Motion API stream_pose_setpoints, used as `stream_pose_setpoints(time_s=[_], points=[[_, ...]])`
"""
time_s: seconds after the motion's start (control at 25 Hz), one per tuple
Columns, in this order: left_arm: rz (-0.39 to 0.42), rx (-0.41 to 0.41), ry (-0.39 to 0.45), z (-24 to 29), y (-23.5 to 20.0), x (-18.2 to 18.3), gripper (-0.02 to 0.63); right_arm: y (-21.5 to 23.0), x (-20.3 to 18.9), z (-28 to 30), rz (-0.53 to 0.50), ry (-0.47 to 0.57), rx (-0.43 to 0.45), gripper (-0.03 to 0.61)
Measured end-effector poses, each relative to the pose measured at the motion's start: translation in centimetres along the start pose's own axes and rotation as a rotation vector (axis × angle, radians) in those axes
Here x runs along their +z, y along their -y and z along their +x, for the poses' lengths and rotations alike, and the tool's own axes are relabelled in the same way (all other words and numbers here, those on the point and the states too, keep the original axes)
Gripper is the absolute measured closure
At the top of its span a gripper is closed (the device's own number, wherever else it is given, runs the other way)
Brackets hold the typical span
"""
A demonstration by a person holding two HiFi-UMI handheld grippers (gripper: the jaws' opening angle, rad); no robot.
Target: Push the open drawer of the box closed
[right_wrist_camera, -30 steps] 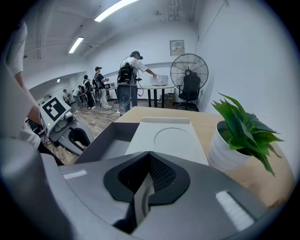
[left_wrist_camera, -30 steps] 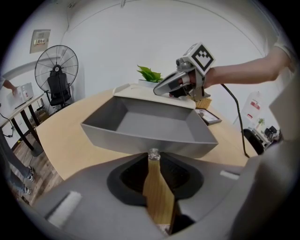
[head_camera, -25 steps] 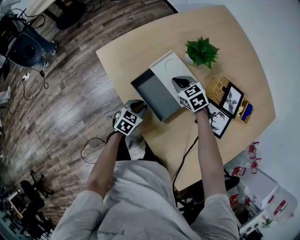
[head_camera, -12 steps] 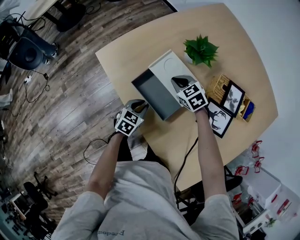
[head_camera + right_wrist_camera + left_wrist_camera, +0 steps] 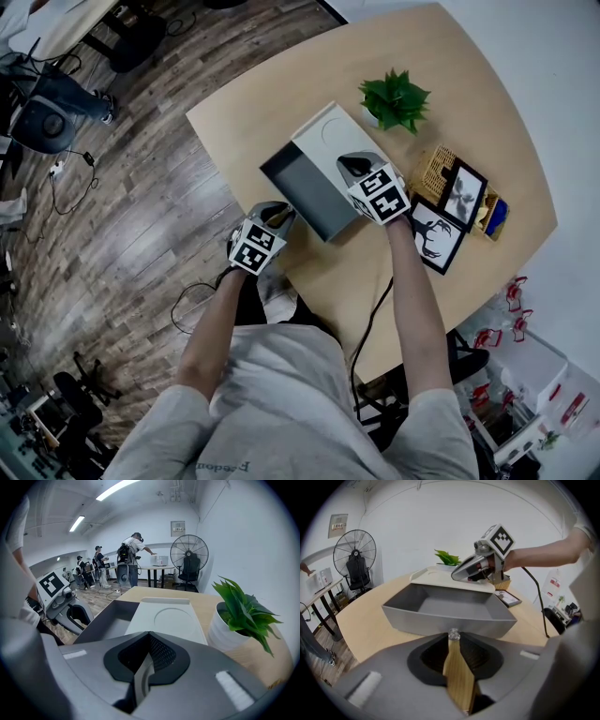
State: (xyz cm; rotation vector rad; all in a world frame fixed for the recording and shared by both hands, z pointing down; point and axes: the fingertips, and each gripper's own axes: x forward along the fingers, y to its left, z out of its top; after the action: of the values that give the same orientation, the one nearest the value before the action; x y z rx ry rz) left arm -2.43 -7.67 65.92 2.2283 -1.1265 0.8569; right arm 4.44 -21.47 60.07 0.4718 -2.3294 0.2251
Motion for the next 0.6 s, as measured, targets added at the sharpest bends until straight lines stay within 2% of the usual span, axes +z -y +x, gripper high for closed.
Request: stream_pose_setpoints(time_s=[0.6], points=[[-0.001,-0.004,-0.001,0.40,-0.05,0.45,0.482,0.01,-0.07,0.04,-0.004,-0.001,-0.009,0.577]])
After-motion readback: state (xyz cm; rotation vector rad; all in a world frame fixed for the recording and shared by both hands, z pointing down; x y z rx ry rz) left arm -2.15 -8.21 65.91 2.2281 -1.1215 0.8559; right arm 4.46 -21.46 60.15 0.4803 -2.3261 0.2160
